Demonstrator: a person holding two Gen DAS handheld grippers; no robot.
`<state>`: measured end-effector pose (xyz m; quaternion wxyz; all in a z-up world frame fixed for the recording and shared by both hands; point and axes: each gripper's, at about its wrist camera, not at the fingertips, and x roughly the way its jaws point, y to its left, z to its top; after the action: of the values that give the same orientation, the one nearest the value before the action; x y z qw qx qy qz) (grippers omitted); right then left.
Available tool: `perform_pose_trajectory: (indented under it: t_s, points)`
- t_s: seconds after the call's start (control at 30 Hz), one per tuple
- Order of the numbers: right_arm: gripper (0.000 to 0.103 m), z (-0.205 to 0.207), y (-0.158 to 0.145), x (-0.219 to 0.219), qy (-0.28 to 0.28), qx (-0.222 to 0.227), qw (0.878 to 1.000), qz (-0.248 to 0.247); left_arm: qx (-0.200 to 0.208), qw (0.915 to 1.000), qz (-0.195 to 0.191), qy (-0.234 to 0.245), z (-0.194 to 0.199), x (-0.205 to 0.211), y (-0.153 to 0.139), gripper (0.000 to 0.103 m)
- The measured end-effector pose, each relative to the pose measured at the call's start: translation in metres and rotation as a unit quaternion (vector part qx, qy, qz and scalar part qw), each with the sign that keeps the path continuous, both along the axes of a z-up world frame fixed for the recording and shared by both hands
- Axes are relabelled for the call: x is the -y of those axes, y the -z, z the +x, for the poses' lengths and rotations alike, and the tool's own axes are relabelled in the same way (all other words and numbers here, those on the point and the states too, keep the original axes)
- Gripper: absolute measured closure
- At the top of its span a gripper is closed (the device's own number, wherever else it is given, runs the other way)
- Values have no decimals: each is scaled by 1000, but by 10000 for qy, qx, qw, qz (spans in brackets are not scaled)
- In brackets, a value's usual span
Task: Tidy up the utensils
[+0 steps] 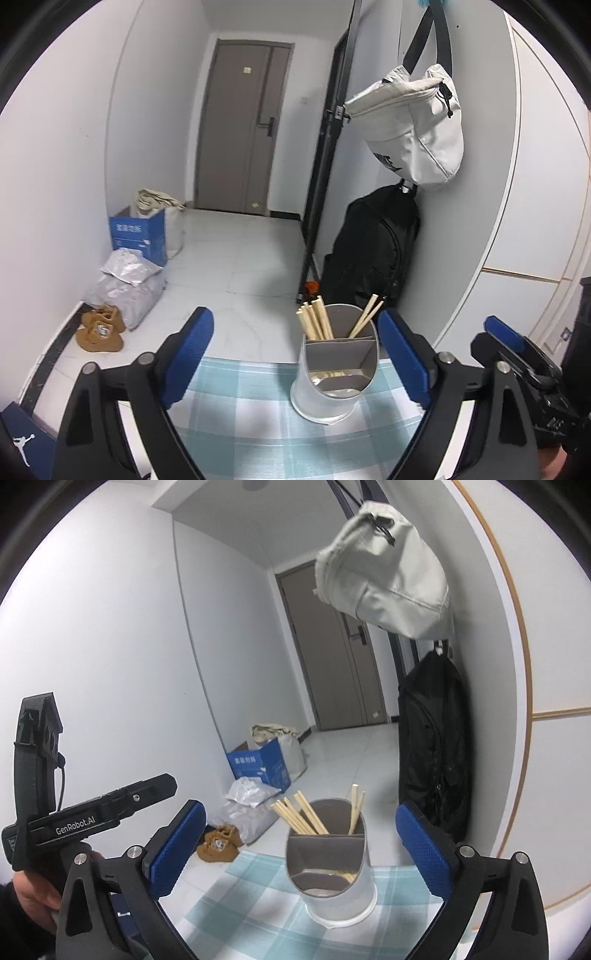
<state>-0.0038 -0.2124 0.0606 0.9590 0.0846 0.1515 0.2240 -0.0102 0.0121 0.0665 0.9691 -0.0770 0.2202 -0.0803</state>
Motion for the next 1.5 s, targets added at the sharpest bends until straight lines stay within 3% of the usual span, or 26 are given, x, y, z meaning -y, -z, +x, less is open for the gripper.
perform_pose_trajectory:
  t_s: [0.23, 0.37, 0.63, 1.5]
  points:
    - [0, -25, 11, -9, 55, 211, 9996, -156, 114, 9991, 230, -326, -12, -4, 15, 9]
    - [0, -31, 23, -12, 77, 182, 9994, -281, -38, 9989, 349, -311, -11, -3, 30, 9]
    - [0, -31, 41, -7, 209, -12, 9996, -173, 66, 9984, 414, -375, -10, 0, 53, 9]
    - [0, -26, 48, -3, 361, -51, 9993, -55, 64, 9975, 562, -428, -7, 5, 57, 9]
